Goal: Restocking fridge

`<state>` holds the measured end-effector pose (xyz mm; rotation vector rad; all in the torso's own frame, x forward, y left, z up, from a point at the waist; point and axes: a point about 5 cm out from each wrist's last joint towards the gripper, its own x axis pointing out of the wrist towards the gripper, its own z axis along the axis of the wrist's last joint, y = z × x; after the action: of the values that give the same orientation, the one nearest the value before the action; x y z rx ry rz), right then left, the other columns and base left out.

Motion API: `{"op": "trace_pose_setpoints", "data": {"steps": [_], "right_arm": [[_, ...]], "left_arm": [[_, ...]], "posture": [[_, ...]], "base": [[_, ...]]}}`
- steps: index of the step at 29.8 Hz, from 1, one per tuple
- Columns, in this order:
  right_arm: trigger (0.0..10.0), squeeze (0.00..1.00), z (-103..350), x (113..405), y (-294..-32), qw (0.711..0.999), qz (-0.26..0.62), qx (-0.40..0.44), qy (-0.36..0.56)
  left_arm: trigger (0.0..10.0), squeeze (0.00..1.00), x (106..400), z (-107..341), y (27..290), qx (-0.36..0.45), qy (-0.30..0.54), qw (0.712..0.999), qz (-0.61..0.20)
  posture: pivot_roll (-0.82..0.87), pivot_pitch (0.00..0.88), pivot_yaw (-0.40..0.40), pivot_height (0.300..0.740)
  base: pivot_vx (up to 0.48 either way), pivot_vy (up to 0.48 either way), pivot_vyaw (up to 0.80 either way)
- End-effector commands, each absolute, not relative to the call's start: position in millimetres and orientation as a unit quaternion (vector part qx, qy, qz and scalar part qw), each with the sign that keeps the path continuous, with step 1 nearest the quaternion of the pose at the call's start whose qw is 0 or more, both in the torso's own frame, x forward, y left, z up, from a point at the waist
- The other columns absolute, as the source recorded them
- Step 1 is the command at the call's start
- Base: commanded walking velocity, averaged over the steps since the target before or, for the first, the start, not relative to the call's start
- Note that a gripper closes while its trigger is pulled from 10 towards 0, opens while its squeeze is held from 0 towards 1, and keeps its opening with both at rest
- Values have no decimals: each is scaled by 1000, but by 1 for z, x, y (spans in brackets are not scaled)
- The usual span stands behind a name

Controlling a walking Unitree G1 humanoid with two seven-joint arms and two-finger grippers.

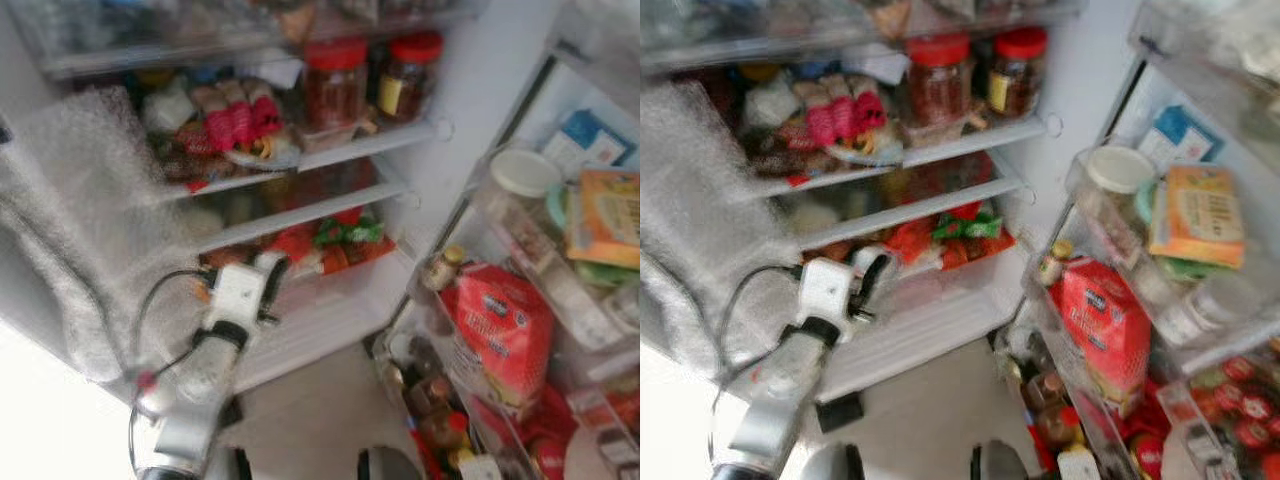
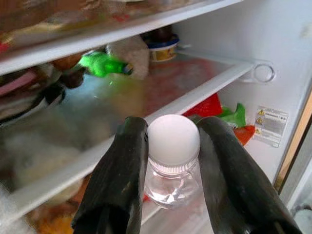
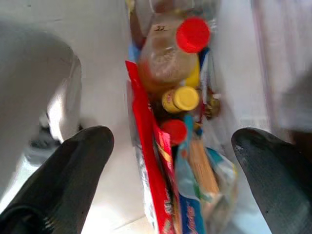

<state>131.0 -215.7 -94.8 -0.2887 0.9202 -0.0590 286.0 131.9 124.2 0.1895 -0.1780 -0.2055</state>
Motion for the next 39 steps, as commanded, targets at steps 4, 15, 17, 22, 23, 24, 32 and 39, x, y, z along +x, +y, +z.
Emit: {"op": "trace_pose_setpoints", "data": {"steps": [4, 15, 17, 22, 23, 24, 32, 39], "right_arm": [[10000, 0, -97, 120, -225, 875, -38, -145, 460], [10000, 0, -97, 119, -225, 875, -37, -144, 460], [10000, 0, -97, 119, -225, 875, -37, -144, 461], [10000, 0, -97, 120, -225, 875, -37, -143, 461], [10000, 0, -97, 119, -225, 875, -38, -142, 461], [10000, 0, -97, 119, -225, 875, -38, -142, 461], [10000, 0, -97, 120, -225, 875, -37, -140, 462], [10000, 0, -97, 121, -225, 875, -36, -138, 462]], "left_arm": [[10000, 0, 283, 128, 119, 96, -106, 982, -123], [10000, 0, 284, 130, 118, 114, -116, 979, -126], [10000, 0, 284, 130, 118, 116, -116, 978, -127], [10000, 0, 286, 131, 118, 129, -125, 977, -120], [10000, 0, 286, 133, 119, 133, -133, 975, -117], [10000, 0, 285, 136, 119, 143, -146, 972, -114], [10000, 0, 276, 142, 120, 181, -170, 960, -129], [10000, 0, 277, 133, 131, 231, -171, 953, -97]], "posture": [[-201, 157, -47, 641], [-202, 158, -47, 641], [-202, 158, -47, 641], [-201, 158, -47, 641], [-204, 159, -47, 641], [-204, 159, -47, 641], [-200, 178, -48, 641], [-203, 189, -51, 641]], "base": [[337, 0, 0], [337, 0, 0], [337, 0, 0], [252, 0, 0], [0, 0, 0], [0, 0, 0], [0, 0, 0], [0, 0, 0]]}}
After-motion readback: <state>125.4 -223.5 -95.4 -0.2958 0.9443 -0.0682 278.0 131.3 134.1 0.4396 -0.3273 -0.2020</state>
